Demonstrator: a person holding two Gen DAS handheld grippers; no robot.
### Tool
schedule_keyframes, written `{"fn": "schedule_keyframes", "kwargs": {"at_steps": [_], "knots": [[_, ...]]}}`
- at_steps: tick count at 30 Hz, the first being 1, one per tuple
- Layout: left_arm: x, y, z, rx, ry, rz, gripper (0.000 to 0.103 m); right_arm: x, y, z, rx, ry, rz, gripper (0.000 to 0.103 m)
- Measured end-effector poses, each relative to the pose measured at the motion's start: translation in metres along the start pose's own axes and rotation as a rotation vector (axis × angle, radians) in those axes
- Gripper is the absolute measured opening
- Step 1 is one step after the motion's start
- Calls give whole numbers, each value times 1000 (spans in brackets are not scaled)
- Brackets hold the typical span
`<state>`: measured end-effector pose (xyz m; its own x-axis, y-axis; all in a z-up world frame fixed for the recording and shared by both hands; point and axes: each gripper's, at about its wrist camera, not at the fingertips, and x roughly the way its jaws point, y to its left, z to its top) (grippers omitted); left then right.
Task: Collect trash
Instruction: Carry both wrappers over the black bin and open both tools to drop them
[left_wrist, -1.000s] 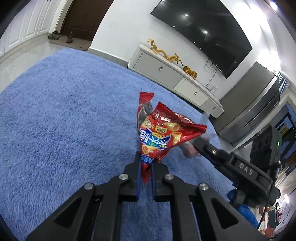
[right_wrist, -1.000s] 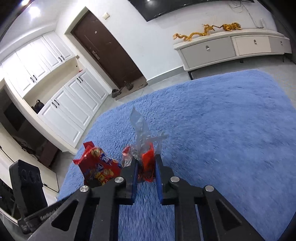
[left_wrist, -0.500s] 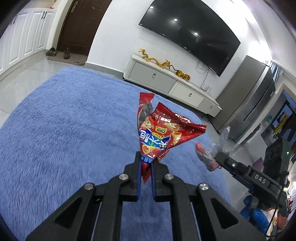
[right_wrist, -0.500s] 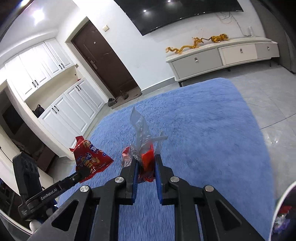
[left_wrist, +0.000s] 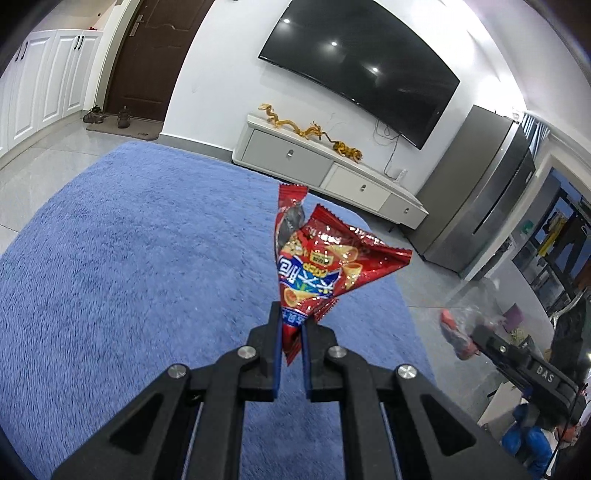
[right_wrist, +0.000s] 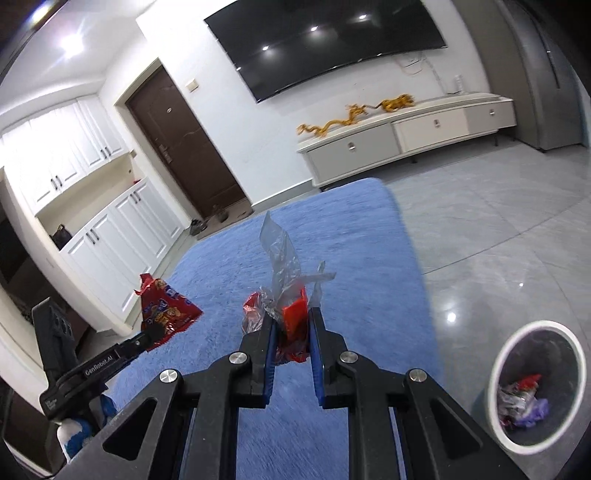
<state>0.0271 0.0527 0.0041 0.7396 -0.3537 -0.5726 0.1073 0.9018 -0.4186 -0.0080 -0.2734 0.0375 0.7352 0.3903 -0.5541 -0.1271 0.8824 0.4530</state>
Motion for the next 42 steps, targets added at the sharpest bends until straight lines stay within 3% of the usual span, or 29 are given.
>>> {"fn": "schedule_keyframes", "kwargs": {"at_steps": [10,16,21,32,42], "knots": [[-16,-32,-2,35,-13,-34,8,-62,-44,-18,75,-87,-82,16],[-26,-69,-6,97,-17,-83,8,-96,-69,-21,115,-158,-104,16],[-19,-109,-14,162,19,-132,8,-123,-94,-28,131,-210,-175,16],[45,-229,-52,374,187,-236,8,-150,-178,-50,274,-235,-347,16],[137,-321,-101,521,364,-274,8,-123,-263,-80,459,-164,-408,16]]}}
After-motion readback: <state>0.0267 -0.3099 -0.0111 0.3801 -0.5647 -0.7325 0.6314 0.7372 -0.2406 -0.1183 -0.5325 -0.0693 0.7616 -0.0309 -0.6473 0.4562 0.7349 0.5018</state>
